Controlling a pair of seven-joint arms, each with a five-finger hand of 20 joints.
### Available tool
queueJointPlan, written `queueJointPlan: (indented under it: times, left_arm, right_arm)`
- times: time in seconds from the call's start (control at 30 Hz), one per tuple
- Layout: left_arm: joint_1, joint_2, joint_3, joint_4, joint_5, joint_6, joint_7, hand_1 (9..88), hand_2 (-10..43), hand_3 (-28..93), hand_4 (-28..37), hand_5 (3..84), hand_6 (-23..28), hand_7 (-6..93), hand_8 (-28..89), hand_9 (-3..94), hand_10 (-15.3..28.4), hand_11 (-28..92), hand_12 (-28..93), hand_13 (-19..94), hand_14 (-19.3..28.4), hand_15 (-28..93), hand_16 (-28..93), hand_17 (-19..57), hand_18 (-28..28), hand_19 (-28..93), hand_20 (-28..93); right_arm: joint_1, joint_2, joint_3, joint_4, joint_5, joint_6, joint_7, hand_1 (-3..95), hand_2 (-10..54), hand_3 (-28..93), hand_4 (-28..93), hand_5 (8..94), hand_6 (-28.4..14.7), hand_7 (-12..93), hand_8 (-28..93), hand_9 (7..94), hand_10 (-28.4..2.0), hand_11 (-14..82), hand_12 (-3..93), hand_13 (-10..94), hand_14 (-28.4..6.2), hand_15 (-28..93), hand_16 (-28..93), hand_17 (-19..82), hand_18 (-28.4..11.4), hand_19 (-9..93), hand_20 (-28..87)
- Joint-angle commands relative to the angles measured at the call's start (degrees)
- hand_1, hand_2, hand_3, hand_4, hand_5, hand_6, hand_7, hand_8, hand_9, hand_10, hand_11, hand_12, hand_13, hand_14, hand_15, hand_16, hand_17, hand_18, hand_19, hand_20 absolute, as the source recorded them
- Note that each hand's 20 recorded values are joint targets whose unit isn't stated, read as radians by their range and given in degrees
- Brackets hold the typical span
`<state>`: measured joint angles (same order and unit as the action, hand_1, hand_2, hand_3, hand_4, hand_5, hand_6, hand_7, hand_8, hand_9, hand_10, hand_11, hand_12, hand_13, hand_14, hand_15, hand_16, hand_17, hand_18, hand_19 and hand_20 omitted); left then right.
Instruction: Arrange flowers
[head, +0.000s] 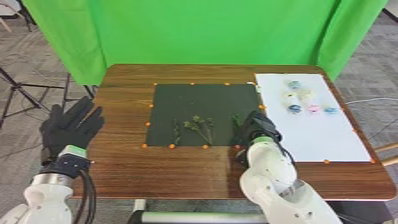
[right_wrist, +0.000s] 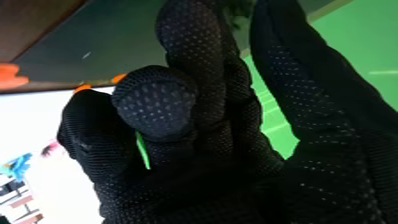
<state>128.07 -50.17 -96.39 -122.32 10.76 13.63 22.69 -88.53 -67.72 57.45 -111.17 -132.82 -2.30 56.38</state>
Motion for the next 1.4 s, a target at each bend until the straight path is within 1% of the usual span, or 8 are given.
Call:
queueJointPlan:
  times: [0.03,0.4,0.53,0.67,0.77,0.97,1.03,1.4]
  left_arm:
    - [0.5,-0.23,-0.43,-0.26,-0.13,-0.17,-0.24,28.5,13.9,70,-28.3,41.2,5.8,20.2,-12,32.6,12.0,21,7,22,12.9,34,-12,-5.5,10.1,31,6]
    - [0.9,-0.17,-0.16,-0.46,-0.56,-0.71,1.36,28.5,13.8,70,-28.3,41.1,5.8,20.2,-12,32.5,11.9,21,7,22,13.0,34,-12,-5.5,10.2,31,6]
    - [0.8,-1.01,-0.11,-0.46,-0.43,-0.89,1.33,28.5,13.8,70,-28.3,41.2,5.8,20.2,-12,32.6,12.0,21,7,22,13.0,34,-12,-5.5,10.2,31,6]
    - [1.4,-1.68,-0.72,-0.63,-0.23,-0.91,1.62,28.5,13.9,70,-28.3,41.2,5.8,20.2,-12,32.6,12.0,21,7,22,13.0,34,-12,-5.5,10.2,31,6]
    - [1.7,-2.42,-0.86,-0.96,-0.37,-0.18,0.63,28.5,14.0,70,-28.3,41.2,5.8,20.2,-12,32.6,12.0,21,7,22,13.1,34,-12,-5.5,10.2,31,6]
    - [1.7,-2.40,-0.12,-1.08,-0.95,-0.36,1.44,28.3,14.0,70,-28.3,41.2,5.8,19.6,-12,32.7,12.0,21,7,22,13.0,34,-12,-5.6,10.3,32,6]
    - [0.8,-2.26,0.74,-0.71,-2.64,-0.80,2.17,28.3,14.1,70,-28.3,41.3,5.7,19.3,-12,32.7,12.1,21,7,22,13.0,34,-12,-5.6,10.3,32,6]
    - [0.5,-1.92,1.28,-0.66,-2.29,-0.63,2.49,28.4,14.2,70,-28.3,41.2,5.6,19.1,-12,32.9,12.1,21,7,22,13.0,34,-11,-5.5,10.3,31,6]
  right_arm:
    - [-1.1,1.0,1.1,-2.7,0.0,-2.9,-0.4,36.7,-9.5,74,-18,70.2,-7.7,23,-6,81.8,-15.9,38.9,30.7,84,-7.1,62,37,56,-23.2,93,52]
    - [-2.0,3.3,3.5,-4.1,-3.6,1.4,-3.4,34.4,-9.5,71,-18,67.9,-8.8,19,-7,79.6,-16.7,38.1,30.3,81,-8.1,63,37,54,-23.7,93,52]
    - [-6.7,6.6,14.2,-4.2,3.8,0.6,-27.2,35.8,-9.5,73,-19,64.8,-7.5,21,-7,75.2,-16.1,39.0,30.3,77,-9.8,67,39,48,-23.0,93,51]
    - [-7.3,10.1,18.3,-1.7,-2.9,2.9,-35.0,38.9,-9.5,79,-23,58.8,-5.0,26,-10,63.2,-15.2,35.3,26.9,66,-11.7,74,40,40,-21.0,93,48]
    - [-6.8,12.7,20.8,-2.5,-1.7,-7.5,-31.8,38.4,-9.5,81,-25,49.2,-5.1,24,-11,54.7,-14.7,23.6,22.1,62,-10.9,74,35,37,-19.7,92,46]
    - [-5.6,15.6,22.3,0.8,-5.4,-7.7,-31.8,37.8,-9.5,82,-26,40.4,-7.5,19,-10,41.7,-14.6,11.7,16.8,58,-12.9,75,30,35,-21.1,89,44]
    - [-3.6,17.1,22.3,2.2,-3.9,-10.4,-32.0,36.7,-9.5,82,-27,39.8,-7.9,17,-11,40.3,-14.5,10.5,15.8,58,-13.3,75,29,35,-21.7,89,44]
    - [5.9,18.6,17.6,11.5,-1.7,-14.3,-31.3,35.9,-9.5,81,-28,41.2,-8.3,13,-9,41.7,-13.7,10.2,14.9,59,-13.0,76,28,34,-22.5,87,45]
